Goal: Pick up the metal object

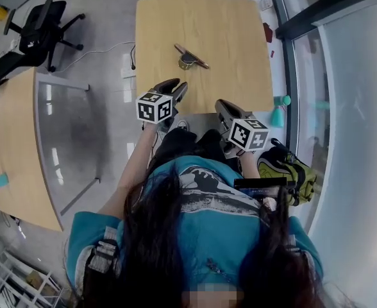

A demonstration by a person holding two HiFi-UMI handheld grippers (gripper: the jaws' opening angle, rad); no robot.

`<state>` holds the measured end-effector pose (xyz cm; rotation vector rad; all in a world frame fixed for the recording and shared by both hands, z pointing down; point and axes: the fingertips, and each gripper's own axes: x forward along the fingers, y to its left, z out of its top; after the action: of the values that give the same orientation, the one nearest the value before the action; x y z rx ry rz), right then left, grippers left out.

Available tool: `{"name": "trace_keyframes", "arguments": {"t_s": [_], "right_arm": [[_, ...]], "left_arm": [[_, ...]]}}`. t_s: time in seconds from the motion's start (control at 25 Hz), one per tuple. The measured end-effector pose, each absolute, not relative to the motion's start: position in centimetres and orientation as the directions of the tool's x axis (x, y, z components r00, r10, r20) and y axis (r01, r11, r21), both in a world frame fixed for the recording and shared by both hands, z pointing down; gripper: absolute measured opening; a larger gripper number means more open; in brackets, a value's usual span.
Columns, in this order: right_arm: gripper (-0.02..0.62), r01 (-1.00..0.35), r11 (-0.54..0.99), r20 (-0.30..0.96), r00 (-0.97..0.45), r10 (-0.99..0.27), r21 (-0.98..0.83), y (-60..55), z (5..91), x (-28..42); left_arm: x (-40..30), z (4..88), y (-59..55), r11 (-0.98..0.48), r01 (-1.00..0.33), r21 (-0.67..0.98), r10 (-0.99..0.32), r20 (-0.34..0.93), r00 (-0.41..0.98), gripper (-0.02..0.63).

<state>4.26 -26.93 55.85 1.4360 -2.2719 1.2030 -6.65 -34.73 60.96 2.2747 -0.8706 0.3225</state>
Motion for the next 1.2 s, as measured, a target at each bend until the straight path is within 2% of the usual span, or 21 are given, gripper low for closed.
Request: {"name": "trace_keyframes", "arguments": {"t_s": [0.16,0.4,0.92,0.96,1.04,1.12,1.2], "right_arm": [[0.020,-0.834,0.166,0.552,-0.483,-0.680,-0.526,-28.8,55.9,6.0],[0.020,-0.831,0.153,0.565,-0.486,-0.666,-0.535,-31.4,56.8,7.8],[0.020,-0.800,0.207,0.555,-0.551,-0.623,-0.563,-37.6,57.3,11.3],[0.020,-0.797,0.211,0.553,-0.557,-0.619,-0.566,-38.0,57.4,11.4],[0.020,-0.791,0.219,0.552,-0.567,-0.611,-0.571,-38.5,57.6,11.6],[0.020,-0.788,0.223,0.554,-0.573,-0.603,-0.573,-38.7,57.8,11.8],[0.020,-0.787,0.224,0.557,-0.576,-0.598,-0.574,-38.8,58.0,11.9]], "left_arm": [[-5.8,63.6,-38.2,-0.504,-0.656,0.562,-0.456,0.472,0.755,0.132],[-4.8,66.7,-42.0,-0.341,-0.651,0.678,-0.434,0.500,0.749,0.200],[-2.8,70.5,-46.9,0.009,-0.585,0.811,-0.474,0.518,0.712,0.199],[-2.9,70.7,-47.1,0.027,-0.584,0.811,-0.484,0.522,0.702,0.181],[-3.0,71.0,-47.4,0.047,-0.587,0.808,-0.498,0.528,0.688,0.095],[-2.8,70.9,-47.7,0.061,-0.566,0.822,-0.512,0.512,0.689,0.075],[-2.7,70.6,-47.9,0.077,-0.539,0.839,-0.527,0.493,0.693,0.028]]}}
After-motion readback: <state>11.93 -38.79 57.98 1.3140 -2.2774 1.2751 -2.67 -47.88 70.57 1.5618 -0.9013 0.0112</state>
